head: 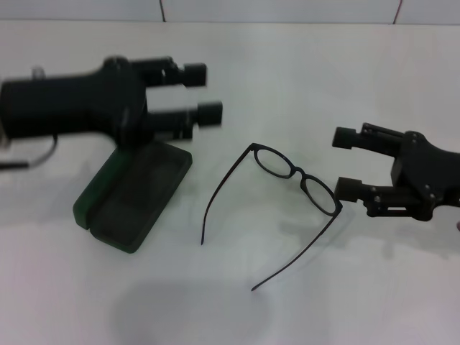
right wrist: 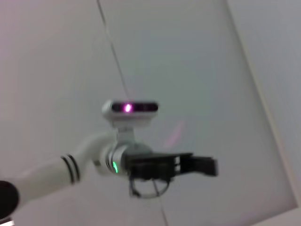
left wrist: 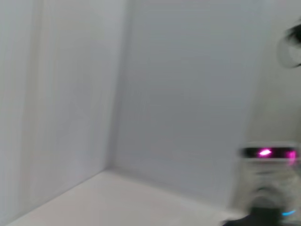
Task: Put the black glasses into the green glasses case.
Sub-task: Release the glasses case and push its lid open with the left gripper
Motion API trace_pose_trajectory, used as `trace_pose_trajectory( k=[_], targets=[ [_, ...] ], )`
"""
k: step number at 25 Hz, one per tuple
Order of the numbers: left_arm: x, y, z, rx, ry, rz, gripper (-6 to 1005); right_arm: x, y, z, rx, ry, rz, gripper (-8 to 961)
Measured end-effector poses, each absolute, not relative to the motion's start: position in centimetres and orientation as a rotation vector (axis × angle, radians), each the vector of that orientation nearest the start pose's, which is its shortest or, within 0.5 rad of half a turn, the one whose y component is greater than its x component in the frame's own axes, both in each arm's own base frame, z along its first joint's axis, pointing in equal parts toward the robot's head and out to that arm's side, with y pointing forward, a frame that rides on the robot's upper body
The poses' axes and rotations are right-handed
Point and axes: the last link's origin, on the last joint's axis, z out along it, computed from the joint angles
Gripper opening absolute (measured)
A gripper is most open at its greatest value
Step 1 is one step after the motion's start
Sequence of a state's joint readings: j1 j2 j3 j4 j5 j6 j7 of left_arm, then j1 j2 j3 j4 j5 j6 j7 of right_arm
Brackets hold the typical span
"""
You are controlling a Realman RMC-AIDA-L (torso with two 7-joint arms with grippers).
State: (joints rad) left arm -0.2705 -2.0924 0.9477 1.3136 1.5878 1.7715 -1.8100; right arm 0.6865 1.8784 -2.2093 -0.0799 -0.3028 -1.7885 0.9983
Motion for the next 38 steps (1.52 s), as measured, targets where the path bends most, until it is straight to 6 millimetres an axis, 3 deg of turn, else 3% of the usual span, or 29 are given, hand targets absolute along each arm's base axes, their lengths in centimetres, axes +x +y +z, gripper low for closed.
trace_pose_trajectory(
  k=[5, 12, 18, 38],
  targets=[
    [-17.0, 31.1, 8.9, -2.629, -0.733, -0.524, 670, 23.6, 29.8, -0.5, -2.77, 0.456, 1.31, 874],
    [-17.4, 33.3, 8.3, -2.446, -0.979, -0.061, 669, 24.2, 29.4, -0.2, -2.718, 0.478, 1.325, 874],
    [-17.9, 33.3, 6.7, -2.313, -1.008, 0.251, 667, 24.2, 29.7, -0.3, -2.717, 0.478, 1.312, 875],
    [-20.6, 33.9, 4.0, -2.279, -1.137, 0.524, 665, 24.1, 30.0, -0.8, -2.715, 0.45, 1.28, 875]
  ],
)
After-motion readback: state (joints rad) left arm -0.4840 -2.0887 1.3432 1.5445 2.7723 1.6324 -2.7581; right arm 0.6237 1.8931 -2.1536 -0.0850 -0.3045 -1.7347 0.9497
